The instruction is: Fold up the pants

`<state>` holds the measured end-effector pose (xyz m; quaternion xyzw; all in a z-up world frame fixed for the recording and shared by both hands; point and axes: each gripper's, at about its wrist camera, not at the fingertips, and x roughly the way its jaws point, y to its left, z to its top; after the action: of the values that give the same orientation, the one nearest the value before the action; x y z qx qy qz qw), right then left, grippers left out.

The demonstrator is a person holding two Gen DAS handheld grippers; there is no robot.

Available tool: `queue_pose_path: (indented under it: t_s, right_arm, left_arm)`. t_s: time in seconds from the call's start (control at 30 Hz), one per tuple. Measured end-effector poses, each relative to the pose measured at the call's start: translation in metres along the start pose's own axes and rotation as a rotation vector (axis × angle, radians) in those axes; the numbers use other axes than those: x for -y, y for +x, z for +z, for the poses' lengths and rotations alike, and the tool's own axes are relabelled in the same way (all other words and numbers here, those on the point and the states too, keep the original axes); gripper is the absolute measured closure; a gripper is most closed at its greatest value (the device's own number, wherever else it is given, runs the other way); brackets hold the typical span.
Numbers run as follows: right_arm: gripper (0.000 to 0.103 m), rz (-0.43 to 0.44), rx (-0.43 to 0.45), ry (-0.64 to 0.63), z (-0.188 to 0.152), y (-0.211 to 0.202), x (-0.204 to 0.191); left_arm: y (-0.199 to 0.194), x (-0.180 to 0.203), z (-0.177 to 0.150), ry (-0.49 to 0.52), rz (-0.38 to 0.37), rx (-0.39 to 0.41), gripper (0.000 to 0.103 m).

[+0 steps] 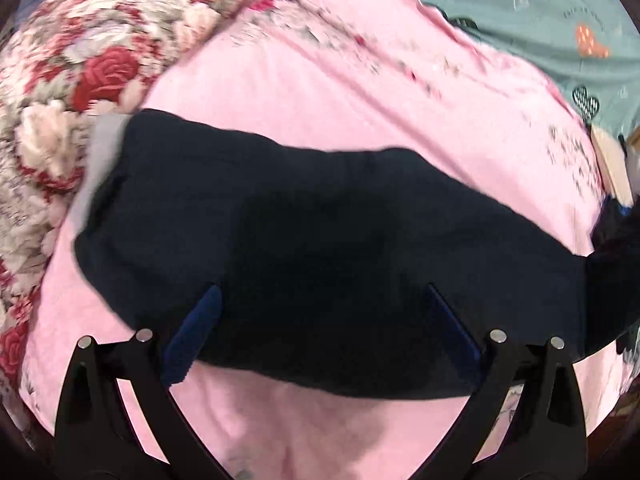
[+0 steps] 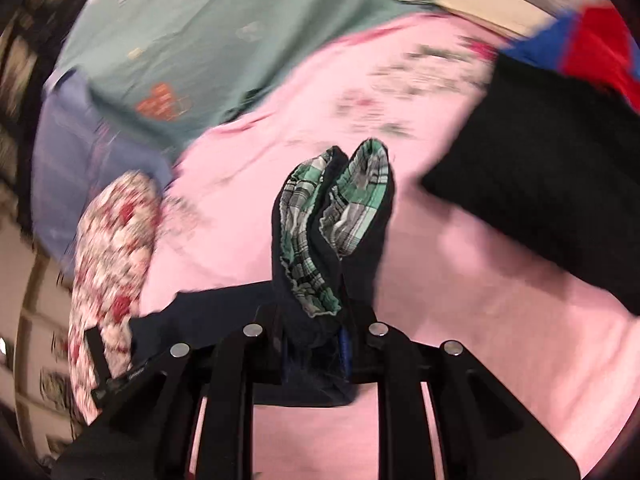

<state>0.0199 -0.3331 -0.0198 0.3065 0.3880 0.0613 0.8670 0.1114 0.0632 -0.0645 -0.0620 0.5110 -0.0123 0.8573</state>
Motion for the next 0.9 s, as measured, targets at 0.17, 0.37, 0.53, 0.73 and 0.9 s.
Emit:
queue_pose_path:
  t_s: [0.17,0.37,0.53,0.73,0.9]
  right_arm:
    - [0.084,0.088,-0.178,-0.183,-0.02,0.079,-0.084]
    - [0.036,-0.006,-0.453,-0.469,-0.081,0.17,-0.141]
    - [0.031,0.194,-0.466,-0.342,-0.051,0.138,-0.122]
    - [0.059,-0.139,-0.149,-0.315,0.001,0.09,-0.056]
    - [0.087,-0.123,-0.204,-0.293,-0.004,0.105,-0.034]
  left_arm:
    - [-0.011,-0.009,-0.009,0.015,0.025,0.026,0.002]
    - [-0.01,-0.021,-0.012,0.003,0.043,0.01,0.002]
    - [-0.009,-0.01,-0.009,0.025,0.059,0.023,0.002]
    - [-0.015,0.039,-0.002,0.124,0.012,0.058,0.002]
    - [-0.016,0.09,-0.002,0.224,-0.079,0.063,0.002]
